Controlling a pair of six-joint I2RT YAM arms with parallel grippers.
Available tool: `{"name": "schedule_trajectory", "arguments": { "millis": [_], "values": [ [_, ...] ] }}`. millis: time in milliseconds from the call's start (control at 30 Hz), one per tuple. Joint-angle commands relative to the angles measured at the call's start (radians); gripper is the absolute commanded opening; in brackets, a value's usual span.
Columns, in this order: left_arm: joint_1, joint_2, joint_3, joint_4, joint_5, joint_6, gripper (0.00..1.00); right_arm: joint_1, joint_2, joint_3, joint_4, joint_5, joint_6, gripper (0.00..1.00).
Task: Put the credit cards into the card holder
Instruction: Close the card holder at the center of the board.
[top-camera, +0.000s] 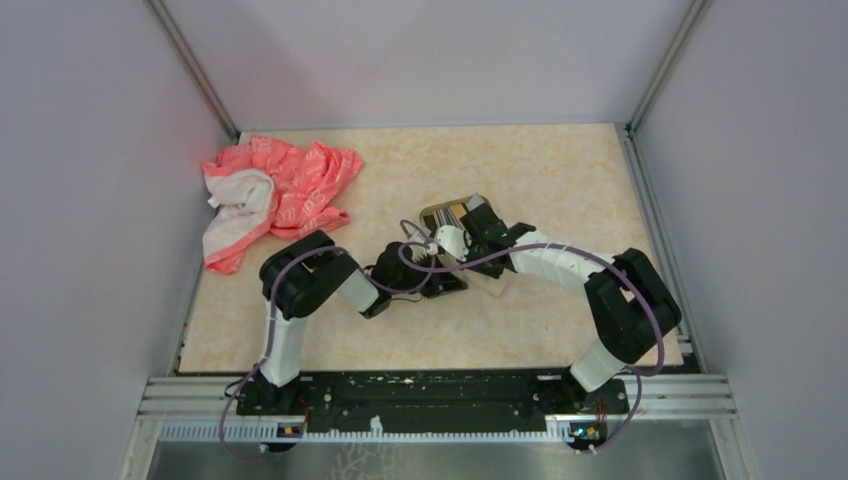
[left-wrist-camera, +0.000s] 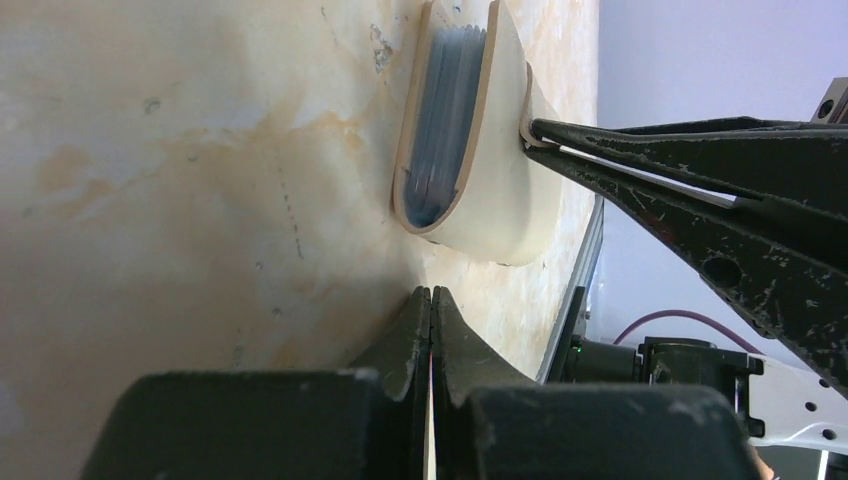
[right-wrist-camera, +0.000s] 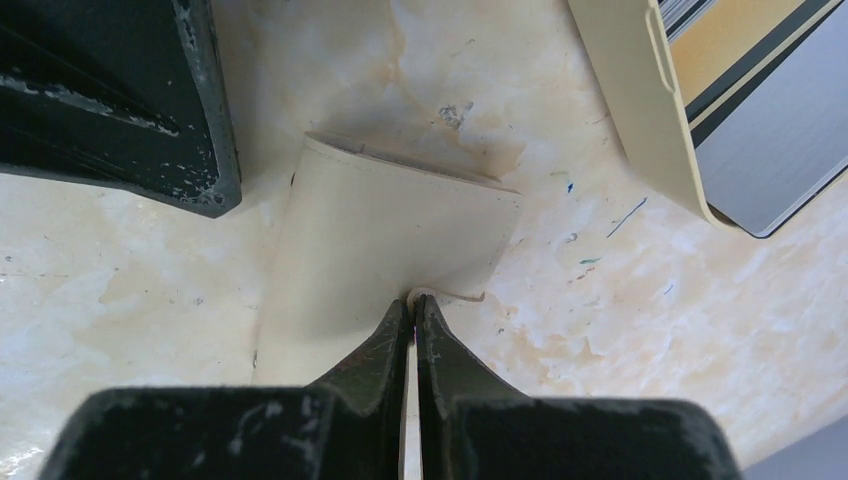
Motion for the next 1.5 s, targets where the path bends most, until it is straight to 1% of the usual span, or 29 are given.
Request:
{"name": "schedule_trajectory", "arguments": {
  "millis": [0, 167, 233, 500, 733, 1100, 1233, 1467],
  "values": [
    [0.013, -0.028, -0.034, 0.012, 0.008, -0.009, 0.0, 0.028, 0.141, -0.161, -0.167, -0.109, 0.028, 0.0],
    [0.021, -0.056, -0.059, 0.026, 0.007, -0.012, 0.0, 0.024, 0.124, -0.167, -0.179, -0.135, 0.034, 0.0],
    [0.023, -0.074, -0.067, 0.025, 0.006, -0.009, 0.0, -0.006, 0.11, -0.151, -0.199, -0.202, 0.039, 0.0],
    [0.026, -0.116, -0.073, 0.001, 0.006, 0.0, 0.0, -0.124, 0.062, -0.139, -0.241, -0.301, 0.035, 0.0],
    [0.026, -0.139, -0.063, -0.033, 0.001, 0.01, 0.0, -0.149, 0.078, -0.148, -0.258, -0.327, 0.02, 0.0],
    [0.008, -0.095, 0.049, -0.078, 0.015, -0.002, 0.0, -0.218, 0.081, -0.177, -0.284, -0.403, -0.037, 0.0],
    [0.006, -0.084, 0.076, -0.094, 0.005, -0.007, 0.0, -0.261, 0.08, -0.172, -0.309, -0.451, -0.065, 0.0],
    [0.001, -0.027, 0.165, -0.164, -0.015, 0.002, 0.0, -0.288, 0.01, -0.175, -0.297, -0.486, -0.072, 0.0]
  ]
}}
